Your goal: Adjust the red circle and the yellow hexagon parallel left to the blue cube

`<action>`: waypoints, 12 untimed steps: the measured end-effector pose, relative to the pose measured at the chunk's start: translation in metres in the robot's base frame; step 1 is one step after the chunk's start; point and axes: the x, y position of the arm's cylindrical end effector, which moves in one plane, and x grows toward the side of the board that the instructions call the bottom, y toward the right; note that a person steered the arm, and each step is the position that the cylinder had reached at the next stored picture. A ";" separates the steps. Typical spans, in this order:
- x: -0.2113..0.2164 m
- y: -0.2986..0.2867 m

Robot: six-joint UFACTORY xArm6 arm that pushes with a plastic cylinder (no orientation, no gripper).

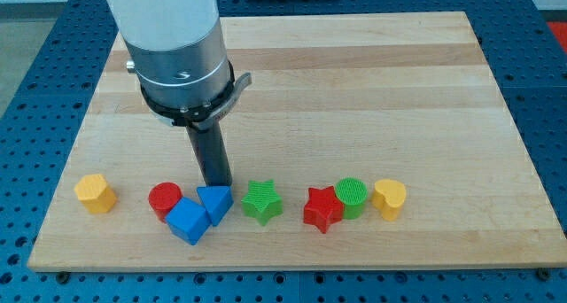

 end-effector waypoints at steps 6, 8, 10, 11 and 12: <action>0.018 -0.069; 0.011 -0.069; -0.002 -0.091; -0.011 -0.106; -0.011 -0.113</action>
